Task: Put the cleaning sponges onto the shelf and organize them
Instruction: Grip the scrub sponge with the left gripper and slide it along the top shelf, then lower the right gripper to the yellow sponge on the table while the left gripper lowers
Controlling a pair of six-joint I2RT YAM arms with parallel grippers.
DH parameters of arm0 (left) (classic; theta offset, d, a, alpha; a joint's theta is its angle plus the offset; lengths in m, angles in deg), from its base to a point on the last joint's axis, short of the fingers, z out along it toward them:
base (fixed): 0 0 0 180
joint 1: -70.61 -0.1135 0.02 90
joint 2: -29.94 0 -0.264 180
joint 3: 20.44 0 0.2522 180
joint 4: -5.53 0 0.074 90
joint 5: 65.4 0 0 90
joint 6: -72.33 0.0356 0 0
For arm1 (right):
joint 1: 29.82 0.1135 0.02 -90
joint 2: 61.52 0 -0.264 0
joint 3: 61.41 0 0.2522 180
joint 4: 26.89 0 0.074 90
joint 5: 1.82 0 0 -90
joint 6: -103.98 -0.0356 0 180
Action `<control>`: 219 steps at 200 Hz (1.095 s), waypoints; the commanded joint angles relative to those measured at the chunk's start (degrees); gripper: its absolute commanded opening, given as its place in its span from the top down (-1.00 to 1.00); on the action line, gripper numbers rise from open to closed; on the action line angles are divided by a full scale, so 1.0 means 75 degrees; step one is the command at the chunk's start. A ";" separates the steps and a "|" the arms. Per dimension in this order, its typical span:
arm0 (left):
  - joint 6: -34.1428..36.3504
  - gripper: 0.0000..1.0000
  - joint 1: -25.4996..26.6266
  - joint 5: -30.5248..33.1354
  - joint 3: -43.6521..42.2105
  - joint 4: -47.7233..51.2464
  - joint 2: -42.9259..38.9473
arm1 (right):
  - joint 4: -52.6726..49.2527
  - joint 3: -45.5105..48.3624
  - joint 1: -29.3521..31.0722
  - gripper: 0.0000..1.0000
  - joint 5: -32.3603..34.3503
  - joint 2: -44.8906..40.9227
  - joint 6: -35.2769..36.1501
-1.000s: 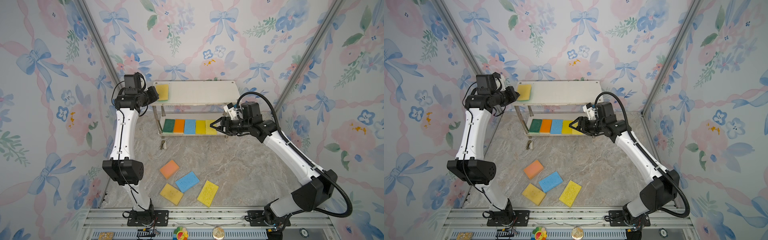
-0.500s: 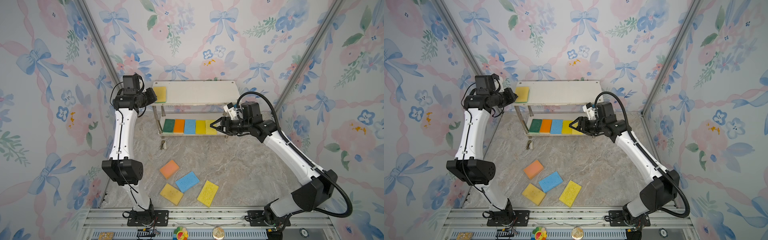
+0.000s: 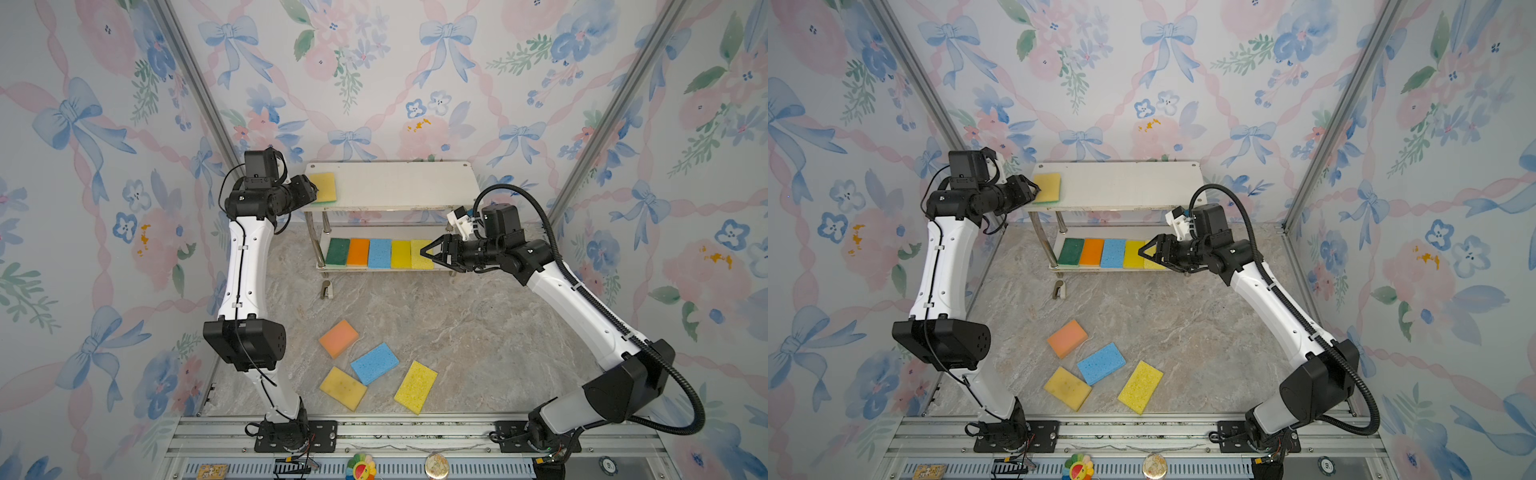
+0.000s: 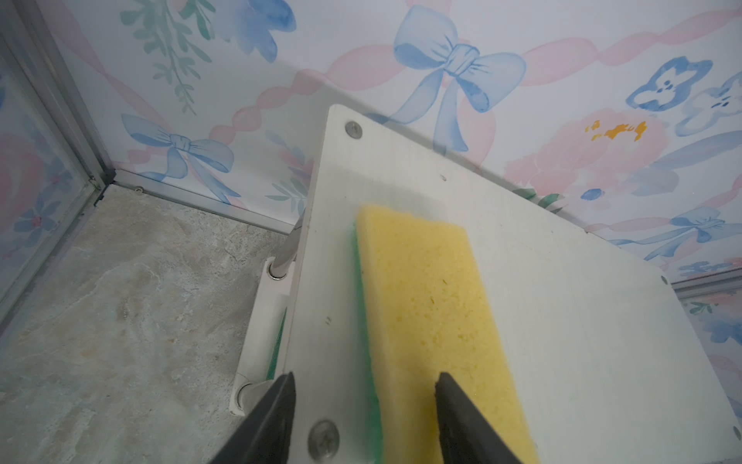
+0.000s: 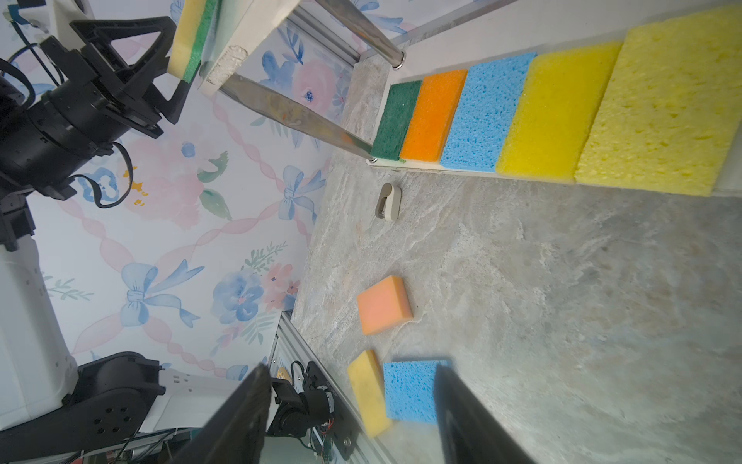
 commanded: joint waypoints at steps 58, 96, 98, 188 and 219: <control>-0.0119 -0.30 -0.0294 -0.0093 0.0142 0.0091 -0.0352 | -0.0272 -0.0033 -0.0015 -0.35 -0.0091 -0.0027 0.0330; -0.0159 -0.31 -0.0294 -0.0145 0.0071 0.0071 -0.0381 | -0.0222 -0.0018 0.0038 -0.35 -0.0077 -0.0004 0.0292; -0.0165 -0.31 -0.0294 -0.0154 0.0076 0.0075 -0.0381 | -0.0223 -0.0018 0.0037 -0.35 -0.0076 -0.0004 0.0292; -0.0357 -0.34 0.1081 0.0840 -0.2029 0.0077 -0.3160 | -0.2154 0.1525 -0.0080 -0.35 0.0641 0.0061 0.0734; -0.1626 -0.34 0.2859 0.1283 -0.5474 -0.0702 -0.5134 | -0.2646 0.2575 0.0140 -0.36 0.0463 0.0093 0.0900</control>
